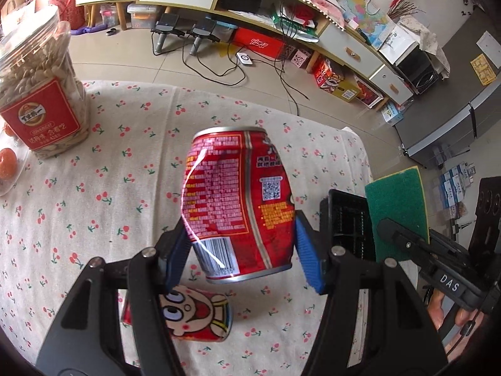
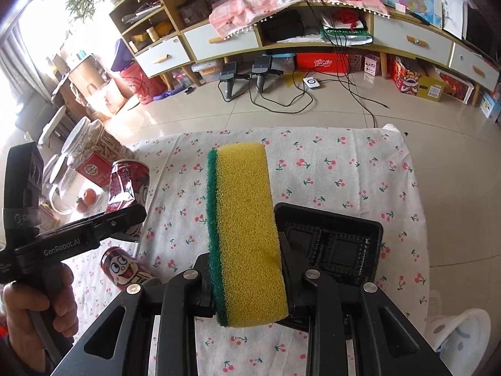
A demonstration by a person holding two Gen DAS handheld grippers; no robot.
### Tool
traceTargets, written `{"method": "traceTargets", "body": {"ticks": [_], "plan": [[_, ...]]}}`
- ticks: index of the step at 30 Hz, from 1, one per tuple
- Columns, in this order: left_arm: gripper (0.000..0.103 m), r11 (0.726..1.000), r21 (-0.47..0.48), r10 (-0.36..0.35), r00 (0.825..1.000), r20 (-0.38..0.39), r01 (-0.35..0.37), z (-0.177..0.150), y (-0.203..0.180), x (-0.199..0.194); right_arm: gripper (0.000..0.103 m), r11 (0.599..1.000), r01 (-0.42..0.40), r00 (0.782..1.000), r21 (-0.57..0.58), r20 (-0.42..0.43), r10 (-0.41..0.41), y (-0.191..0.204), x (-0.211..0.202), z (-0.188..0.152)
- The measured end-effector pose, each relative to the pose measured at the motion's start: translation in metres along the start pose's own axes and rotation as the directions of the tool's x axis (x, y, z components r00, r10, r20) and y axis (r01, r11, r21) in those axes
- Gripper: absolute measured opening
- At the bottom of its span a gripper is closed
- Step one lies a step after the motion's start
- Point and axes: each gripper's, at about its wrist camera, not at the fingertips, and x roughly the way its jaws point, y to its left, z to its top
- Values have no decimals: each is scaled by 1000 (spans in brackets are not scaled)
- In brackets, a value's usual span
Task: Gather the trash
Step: 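Carry the can and sponge to the white bucket and release both inside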
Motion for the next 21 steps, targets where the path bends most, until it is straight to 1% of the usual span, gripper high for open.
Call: {"method": "traceTargets", "body": {"ticks": [5, 7, 9, 13, 15, 19, 21], "plan": [[63, 994, 81, -68, 998, 1, 68, -11, -36, -5, 30, 994, -20, 999, 108, 46, 15, -42, -46, -8], [63, 989, 119, -91, 996, -6, 91, -17, -54, -6, 30, 989, -12, 998, 149, 58, 4, -61, -65, -15], [63, 980, 152, -131, 991, -11, 131, -24, -72, -9, 30, 981, 3, 998, 192, 64, -15, -81, -82, -24], [63, 957, 214, -191, 981, -41, 195, -46, -108, -10, 30, 958, 46, 994, 282, 83, -72, -132, -120, -50], [63, 943, 245, -218, 974, -60, 226, -56, -126, -10, 30, 944, 85, 989, 318, 90, -119, -159, -140, -66], [63, 909, 305, -263, 959, -107, 283, -79, -163, -7, 30, 899, 162, 977, 406, 64, -204, -215, -169, -101], [63, 890, 333, -282, 950, -137, 312, -92, -185, -3, 30, 876, 186, 973, 445, 38, -226, -238, -179, -119]]}}
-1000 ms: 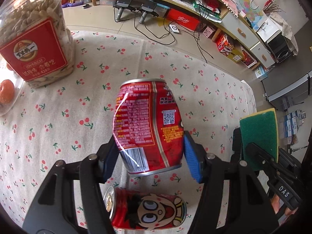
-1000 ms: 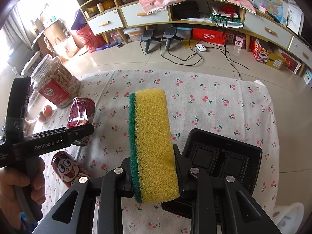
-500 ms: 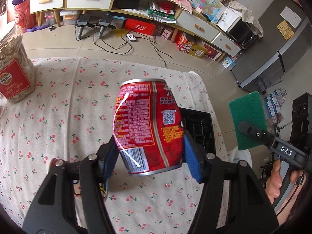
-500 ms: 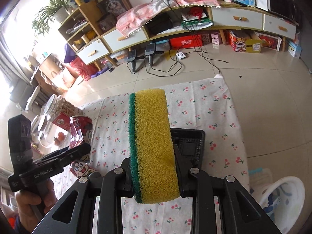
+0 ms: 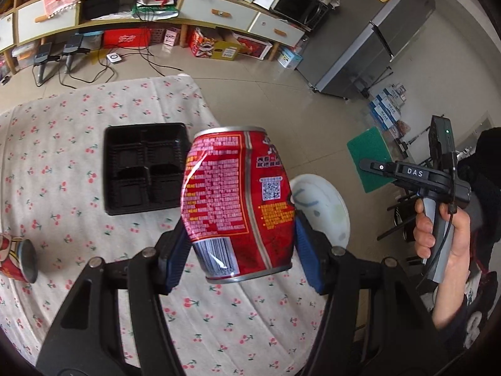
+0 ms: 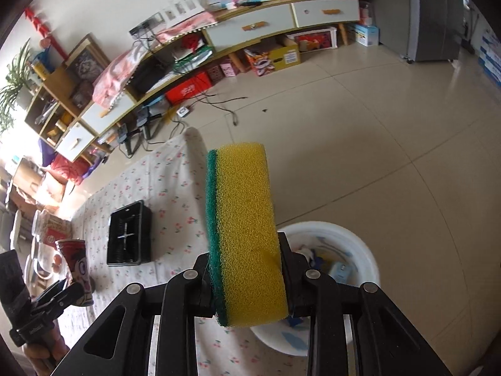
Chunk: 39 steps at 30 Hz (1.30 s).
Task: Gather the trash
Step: 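Carry the can and sponge to the white bucket and release both inside, then move both tools back over the table toward the cartoon can and tray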
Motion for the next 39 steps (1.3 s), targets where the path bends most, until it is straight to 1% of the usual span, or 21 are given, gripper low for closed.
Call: {"method": "traceTargets", "body": {"ticks": [2, 5, 7, 9, 12, 15, 16, 18, 19, 21, 22, 24, 26, 27, 28, 29, 31, 32, 35, 39], "plan": [[63, 999, 37, -27, 999, -26, 28, -5, -26, 16, 30, 999, 21, 1000, 32, -17, -20, -23, -2, -5], [63, 994, 78, -71, 995, -71, 77, -15, -62, 46, 30, 997, 49, 998, 54, -40, -47, -45, -1, -10], [63, 990, 78, -107, 990, -96, 114, -18, -84, 68, 30, 996, 63, 997, 59, -43, -60, -54, -3, -12], [63, 987, 59, -141, 983, -117, 148, -20, -99, 93, 30, 996, 60, 998, 66, -40, -57, -62, -6, -14], [63, 985, 61, -150, 978, -145, 160, -18, -119, 130, 30, 996, 54, 997, 73, -54, -51, -71, -6, -16], [64, 986, 100, -121, 983, -137, 135, -11, -134, 160, 31, 996, 64, 996, 66, -66, -59, -75, -5, -19], [64, 987, 105, -101, 984, -150, 118, -8, -134, 170, 32, 996, 63, 996, 64, -64, -59, -77, -4, -19], [64, 994, 102, -18, 982, -188, 38, -6, -126, 185, 33, 996, 59, 996, 62, -71, -54, -81, 2, -21], [64, 996, 89, 3, 983, -184, 13, -7, -119, 185, 34, 996, 58, 995, 64, -85, -53, -83, 6, -22], [64, 997, 51, -40, 981, -190, 50, -10, -107, 178, 34, 996, 69, 991, 54, -115, -63, -86, 16, -25], [64, 997, 47, -47, 981, -190, 57, -10, -102, 173, 34, 996, 82, 989, 43, -125, -76, -88, 20, -26], [64, 998, 59, -18, 986, -166, 28, -10, -97, 159, 34, 995, 97, 986, 24, -141, -93, -86, 30, -27], [64, 999, 46, -16, 989, -149, 23, -6, -89, 145, 36, 994, 107, 982, 13, -157, -104, -84, 38, -27], [64, 999, 34, -23, 990, -141, 28, -7, -85, 136, 40, 993, 115, 980, 6, -165, -112, -82, 43, -27], [64, 999, 25, -25, 991, -131, 29, -5, -81, 128, 51, 992, 130, 976, -4, -174, -129, -81, 48, -28], [64, 999, 22, -20, 993, -120, 23, -4, -78, 121, 59, 988, 151, 971, -18, -186, -151, -79, 53, -30], [64, 1000, 29, -5, 994, -107, 8, -2, -71, 106, 59, 984, 177, 962, -36, -204, -180, -77, 60, -32], [64, 999, 34, 3, 995, -100, 1, -3, -68, 97, 59, 985, 169, 963, -32, -207, -172, -76, 61, -32], [64, 999, 38, 29, 997, -75, -26, -3, -58, 72, 59, 988, 154, 971, -23, -183, -156, -71, 54, -28], [64, 997, 15, 76, 996, -48, -75, 0, -37, 44, 59, 991, 137, 980, -4, -146, -136, -59, 43, -21]]}}
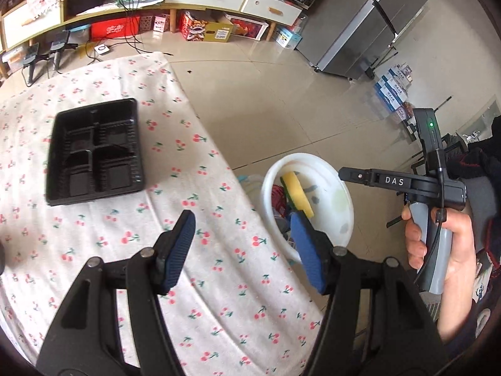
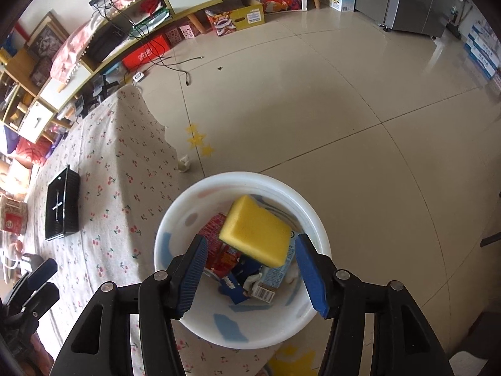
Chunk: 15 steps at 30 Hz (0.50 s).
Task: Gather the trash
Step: 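Move both tools back over the table toward the cartoon can and tray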
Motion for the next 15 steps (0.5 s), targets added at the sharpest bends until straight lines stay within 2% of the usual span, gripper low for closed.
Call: {"method": "traceTargets", "body": {"ticks": [4, 8, 11, 13, 15], "plan": [[64, 997, -40, 61, 998, 29, -60, -4, 33, -33, 59, 999, -41, 999, 15, 28, 41, 17, -8, 6], [67, 982, -133, 141, 988, 54, -133, -9, 76, -65, 59, 998, -61, 997, -25, 39, 62, 49, -9, 9], [79, 959, -227, 192, 979, 70, -172, -15, 118, -91, 59, 995, -92, 995, -49, 33, 94, 73, -6, 11], [79, 937, -305, 200, 978, 67, -171, -19, 147, -105, 59, 990, -127, 992, -55, 21, 128, 89, -4, 12], [79, 902, -397, 215, 974, 72, -170, -27, 174, -117, 59, 984, -167, 986, -61, 6, 167, 106, -2, 12]]}}
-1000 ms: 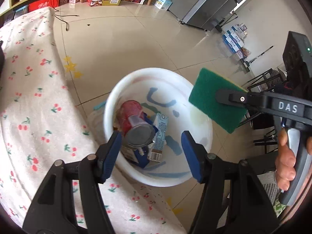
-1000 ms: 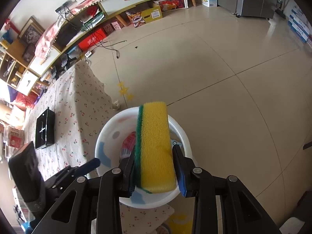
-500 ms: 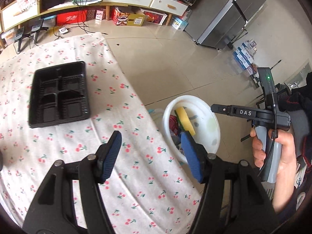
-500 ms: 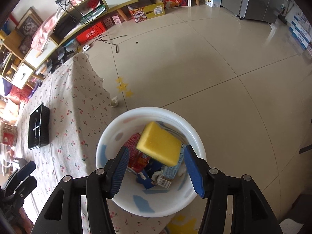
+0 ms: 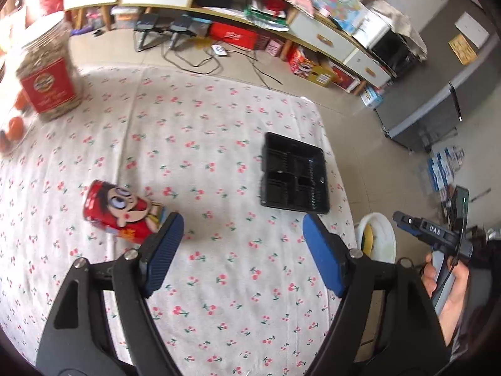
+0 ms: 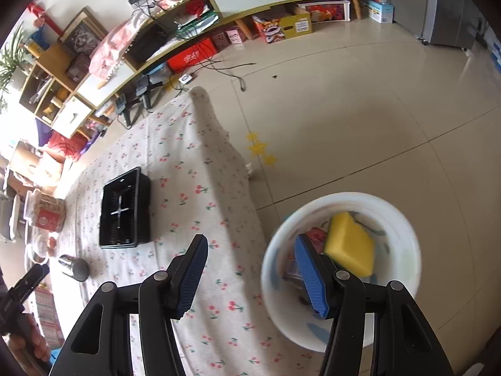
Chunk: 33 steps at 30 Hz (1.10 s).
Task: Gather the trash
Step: 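Move both tools back over the table toward the cartoon can and tray, then grasp the cartoon-printed red can with the left tool while the right tool grips the black tray edge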
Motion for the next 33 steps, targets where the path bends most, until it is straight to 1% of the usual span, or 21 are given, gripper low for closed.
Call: {"method": "traceTargets", "body": {"ticks": [2, 4, 5, 6, 7, 8, 11, 14, 17, 18, 19, 20, 21, 25, 27, 31, 33], "plan": [[79, 993, -117, 35, 999, 8, -34, 7, 31, -4, 59, 999, -32, 999, -13, -9, 32, 19, 5, -1], [79, 963, -259, 70, 998, -4, -68, 5, 62, -4, 59, 997, -66, 998, -29, -25, 65, 38, 9, -4], [79, 943, -326, 69, 998, -14, -70, 2, 76, -4, 59, 996, -81, 996, -41, -34, 79, 48, 11, -5], [79, 926, -373, 51, 998, -21, -55, 0, 86, -2, 59, 994, -93, 995, -52, -42, 91, 59, 14, -7], [79, 916, -398, 36, 999, -25, -43, -1, 92, 0, 59, 993, -104, 994, -64, -49, 101, 68, 16, -9], [79, 913, -405, 35, 999, -30, -44, -2, 94, 2, 59, 991, -113, 993, -76, -55, 109, 77, 18, -11], [79, 922, -381, 59, 997, -46, -72, -2, 92, 17, 59, 987, -121, 990, -108, -79, 113, 100, 30, -16], [79, 912, -401, 65, 996, -66, -86, 0, 92, 37, 59, 987, -104, 990, -124, -107, 90, 115, 46, -20], [79, 905, -396, 127, 988, -90, -152, 5, 94, 51, 59, 990, -96, 988, -107, -131, 82, 122, 61, -21], [76, 905, -390, 144, 985, -91, -169, 6, 94, 55, 59, 991, -95, 987, -97, -136, 82, 124, 65, -21], [73, 908, -377, 160, 983, -91, -182, 8, 93, 54, 59, 992, -93, 987, -91, -139, 79, 125, 68, -21], [64, 913, -359, 174, 981, -88, -194, 10, 92, 55, 59, 992, -88, 988, -91, -138, 75, 127, 70, -21], [60, 920, -342, 174, 982, -80, -191, 12, 91, 56, 59, 992, -85, 988, -91, -134, 72, 129, 71, -20], [57, 944, -262, 192, 979, -64, -202, 15, 83, 59, 59, 996, -60, 991, -61, -125, 52, 127, 80, -17], [57, 951, -231, 196, 978, -69, -207, 13, 78, 61, 58, 998, -43, 992, -45, -117, 37, 125, 85, -14], [57, 968, -171, 171, 982, -85, -184, 13, 67, 67, 51, 998, -46, 992, -29, -119, 43, 126, 95, -10], [57, 977, -119, 167, 982, -85, -177, 13, 59, 70, 47, 998, -47, 992, -35, -119, 42, 129, 98, -10]]}}
